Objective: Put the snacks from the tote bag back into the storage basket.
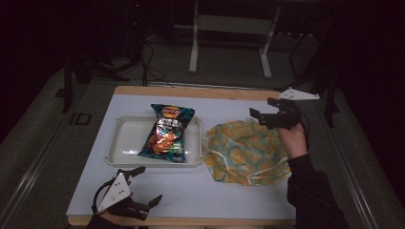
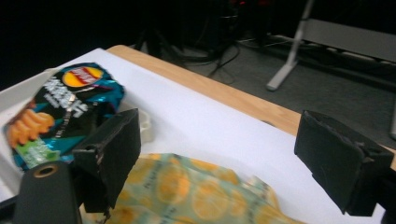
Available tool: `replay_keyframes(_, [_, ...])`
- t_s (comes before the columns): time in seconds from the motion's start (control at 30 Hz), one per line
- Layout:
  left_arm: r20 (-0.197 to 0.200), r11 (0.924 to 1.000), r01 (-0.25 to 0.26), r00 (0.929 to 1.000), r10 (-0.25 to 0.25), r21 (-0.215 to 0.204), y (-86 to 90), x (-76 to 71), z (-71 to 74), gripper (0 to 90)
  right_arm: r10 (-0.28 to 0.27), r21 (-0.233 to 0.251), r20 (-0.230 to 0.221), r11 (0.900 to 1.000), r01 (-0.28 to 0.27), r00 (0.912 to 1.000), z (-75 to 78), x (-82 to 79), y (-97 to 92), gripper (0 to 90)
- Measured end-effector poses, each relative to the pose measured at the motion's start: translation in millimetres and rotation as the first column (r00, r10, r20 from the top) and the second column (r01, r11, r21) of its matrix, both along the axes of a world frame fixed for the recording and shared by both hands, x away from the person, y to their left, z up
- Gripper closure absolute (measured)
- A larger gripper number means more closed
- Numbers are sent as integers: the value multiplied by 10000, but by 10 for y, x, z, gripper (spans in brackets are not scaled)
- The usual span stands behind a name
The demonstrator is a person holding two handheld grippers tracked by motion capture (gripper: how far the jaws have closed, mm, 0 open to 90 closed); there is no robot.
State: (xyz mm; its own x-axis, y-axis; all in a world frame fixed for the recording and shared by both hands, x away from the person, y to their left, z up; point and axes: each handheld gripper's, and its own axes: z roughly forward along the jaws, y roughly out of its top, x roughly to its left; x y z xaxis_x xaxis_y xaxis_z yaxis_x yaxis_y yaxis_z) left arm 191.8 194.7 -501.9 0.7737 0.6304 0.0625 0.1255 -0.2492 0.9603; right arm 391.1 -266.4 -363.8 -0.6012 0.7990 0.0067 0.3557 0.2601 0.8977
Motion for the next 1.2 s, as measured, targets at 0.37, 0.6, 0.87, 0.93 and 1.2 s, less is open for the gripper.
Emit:
replay_keyframes(0.37, [6, 10000, -3, 10000, 3, 16, -1, -5, 0, 1, -998, -76, 177, 9950, 1000, 9948, -155, -127, -386, 145])
replay_keyframes(0.6, [0, 10000, -13, 10000, 13, 12, -1, -7, 0, 1, -1552, 157, 272, 9878, 1548, 9875, -310, -259, -592, 145])
replay_keyframes(0.87, [-25, 10000, 14, 10000, -14, 60, -5, -7, 0, 1, -2304, 315, 513, 9729, 2291, 9717, -473, -489, -799, 142])
replay_keyframes(0.93, [-2, 10000, 3, 10000, -3, 22, -4, -7, 1, 1, -2402, 300, 467, 9706, 2390, 9696, -543, -533, -839, 142])
replay_keyframes(1.2, [-26, 10000, 13, 10000, -13, 68, -6, -6, 2, 1, -2842, 169, 332, 9587, 2838, 9582, -843, -656, -936, 142])
